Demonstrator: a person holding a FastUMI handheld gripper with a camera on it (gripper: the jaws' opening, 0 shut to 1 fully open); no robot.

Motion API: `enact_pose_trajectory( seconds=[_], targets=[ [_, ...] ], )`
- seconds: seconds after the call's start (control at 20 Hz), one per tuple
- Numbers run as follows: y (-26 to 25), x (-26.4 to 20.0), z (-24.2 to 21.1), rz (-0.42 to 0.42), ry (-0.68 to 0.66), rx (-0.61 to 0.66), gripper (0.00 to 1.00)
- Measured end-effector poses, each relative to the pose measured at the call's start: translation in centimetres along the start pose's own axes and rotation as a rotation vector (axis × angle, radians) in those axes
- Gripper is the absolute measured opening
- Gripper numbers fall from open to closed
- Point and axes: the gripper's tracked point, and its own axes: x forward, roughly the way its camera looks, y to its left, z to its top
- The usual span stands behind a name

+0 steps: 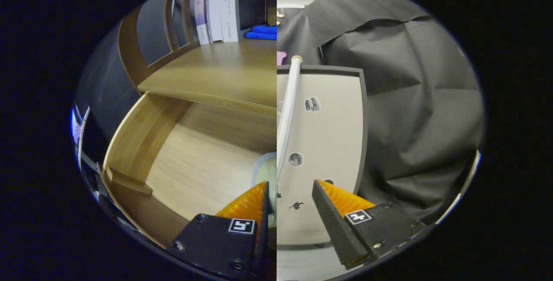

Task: Pull open the drawer, take out the items inside it, and place them on the countertop above the cabinet.

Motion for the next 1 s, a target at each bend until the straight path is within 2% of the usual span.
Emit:
enact_pose_trajectory(
  seconds=[0.05, 0.3, 0.5, 0.8, 1.0],
  targets=[
    [0.0, 0.0, 0.0, 0.01, 0.001, -0.011, 0.62],
    [0.6, -0.4, 0.0, 0.076, -0.035, -0.026, 0.61],
    [0.9, -1.3, 0.8, 0.082, -0.101, -0.073, 0.6],
    [1.9, -4.0, 2.6, 0.075, -0.212, -0.276, 0.58],
    [3.1, -6.0, 3.1, 0.099, -0.248, -0.328, 0.58]
  ],
)
